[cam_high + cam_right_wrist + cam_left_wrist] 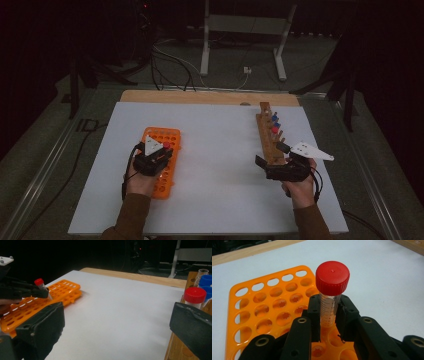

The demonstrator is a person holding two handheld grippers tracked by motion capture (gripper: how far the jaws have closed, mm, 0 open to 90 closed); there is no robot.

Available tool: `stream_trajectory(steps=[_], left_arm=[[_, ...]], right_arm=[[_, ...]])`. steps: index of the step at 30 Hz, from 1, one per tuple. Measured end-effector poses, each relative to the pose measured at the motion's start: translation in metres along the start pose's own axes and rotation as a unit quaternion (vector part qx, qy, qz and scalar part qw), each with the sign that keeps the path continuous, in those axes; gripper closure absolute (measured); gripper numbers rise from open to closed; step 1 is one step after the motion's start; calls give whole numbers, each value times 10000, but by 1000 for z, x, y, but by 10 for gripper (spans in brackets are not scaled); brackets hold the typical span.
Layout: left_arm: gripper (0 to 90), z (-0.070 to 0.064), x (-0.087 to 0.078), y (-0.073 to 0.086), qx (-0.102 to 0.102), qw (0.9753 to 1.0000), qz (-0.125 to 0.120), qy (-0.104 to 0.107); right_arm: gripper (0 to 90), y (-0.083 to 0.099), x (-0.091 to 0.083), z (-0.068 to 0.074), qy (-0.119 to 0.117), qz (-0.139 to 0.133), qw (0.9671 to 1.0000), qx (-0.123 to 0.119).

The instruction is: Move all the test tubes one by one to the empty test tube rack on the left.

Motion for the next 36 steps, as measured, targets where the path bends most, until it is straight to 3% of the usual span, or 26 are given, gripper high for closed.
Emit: stream_trajectory(steps=[3,7,12,17,25,30,32,36], left_arm=[[731,0,-1,0,-149,9998,-89,81],[600,1,-9,-5,-289,9991,-312,36],[421,3,-23,-15,-624,9955,-708,55],[278,3,-33,-19,-646,9935,-934,-99],[161,2,-42,-12,-839,9864,-1402,-169],[66,7,-43,-10,-809,9860,-1427,-288],[17,8,-43,-8,-729,9870,-1389,-347],[4,10,-46,-8,-706,9862,-1420,-485]], right_arm=[[3,0,0,0,3,5,10000,-5],[3,1,0,-2,21,2,10000,-1],[3,1,0,-2,21,6,10000,0],[3,1,1,-2,28,13,10000,-3],[3,2,1,-3,141,57,9998,-93],[3,1,1,-4,205,57,9997,-138],[3,-1,1,-5,240,59,9995,-206],[3,-10,2,-13,408,17,9988,-262]])
Point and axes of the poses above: each handheld gripper's, and its own axes: x roughly forward along the jaws, y roughly out of its underside, z roughly to its left, the point moved 8 cm from there along x, roughly forward along the jaws, and after that the axes turned 12 degrees about -z, right-handed, at the moved point
